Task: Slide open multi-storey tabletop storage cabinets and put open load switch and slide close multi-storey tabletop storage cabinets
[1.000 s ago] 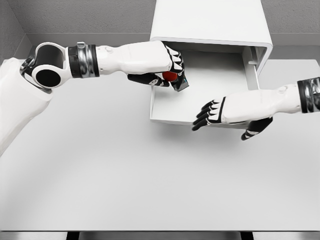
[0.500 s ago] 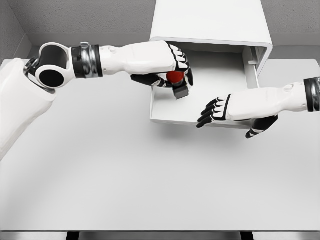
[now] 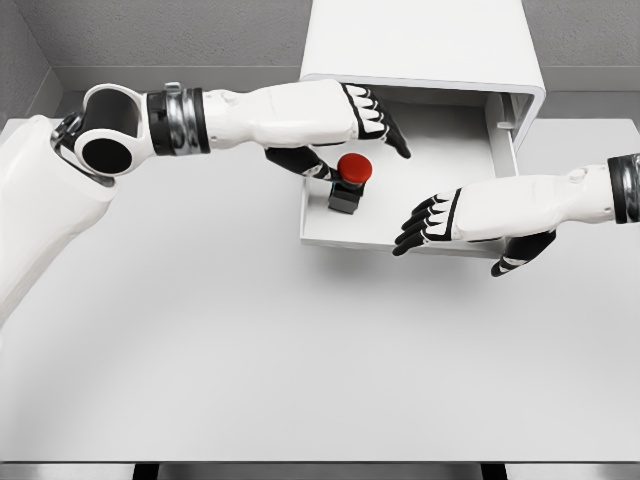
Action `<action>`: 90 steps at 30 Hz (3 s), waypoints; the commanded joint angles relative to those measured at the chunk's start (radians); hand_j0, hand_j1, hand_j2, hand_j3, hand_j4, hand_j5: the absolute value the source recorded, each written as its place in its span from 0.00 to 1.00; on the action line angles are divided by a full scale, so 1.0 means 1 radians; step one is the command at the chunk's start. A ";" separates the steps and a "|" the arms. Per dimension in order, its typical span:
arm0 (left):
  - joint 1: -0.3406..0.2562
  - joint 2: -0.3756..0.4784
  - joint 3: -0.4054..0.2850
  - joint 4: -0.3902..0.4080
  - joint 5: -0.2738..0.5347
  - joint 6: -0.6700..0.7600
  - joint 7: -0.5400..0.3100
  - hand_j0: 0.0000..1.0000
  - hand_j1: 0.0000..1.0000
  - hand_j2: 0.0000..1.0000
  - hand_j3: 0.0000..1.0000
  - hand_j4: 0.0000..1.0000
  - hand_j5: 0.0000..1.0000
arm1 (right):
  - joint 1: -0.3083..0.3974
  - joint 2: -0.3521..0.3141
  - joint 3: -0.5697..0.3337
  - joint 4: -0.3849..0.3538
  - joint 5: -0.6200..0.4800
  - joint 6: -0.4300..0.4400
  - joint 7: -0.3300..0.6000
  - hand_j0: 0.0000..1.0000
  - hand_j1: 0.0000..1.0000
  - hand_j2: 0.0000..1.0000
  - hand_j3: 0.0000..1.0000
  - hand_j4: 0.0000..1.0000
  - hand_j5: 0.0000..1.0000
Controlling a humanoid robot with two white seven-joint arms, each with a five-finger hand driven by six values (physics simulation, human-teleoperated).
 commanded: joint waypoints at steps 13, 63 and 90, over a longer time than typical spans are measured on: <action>-0.005 0.003 0.002 -0.004 0.013 0.003 0.002 0.97 0.97 0.97 0.97 0.97 0.97 | 0.000 0.000 -0.001 0.000 -0.006 0.003 0.000 1.00 1.00 1.00 1.00 1.00 1.00; 0.164 0.668 0.005 -0.297 0.415 0.003 -0.005 1.00 1.00 1.00 1.00 1.00 1.00 | 0.014 0.015 -0.059 0.004 -0.005 0.003 0.000 1.00 1.00 1.00 1.00 1.00 1.00; 0.311 0.576 0.163 -0.284 0.269 0.003 -0.005 1.00 1.00 1.00 1.00 1.00 1.00 | 0.038 0.076 -0.095 0.055 0.074 0.003 -0.005 1.00 1.00 1.00 1.00 1.00 1.00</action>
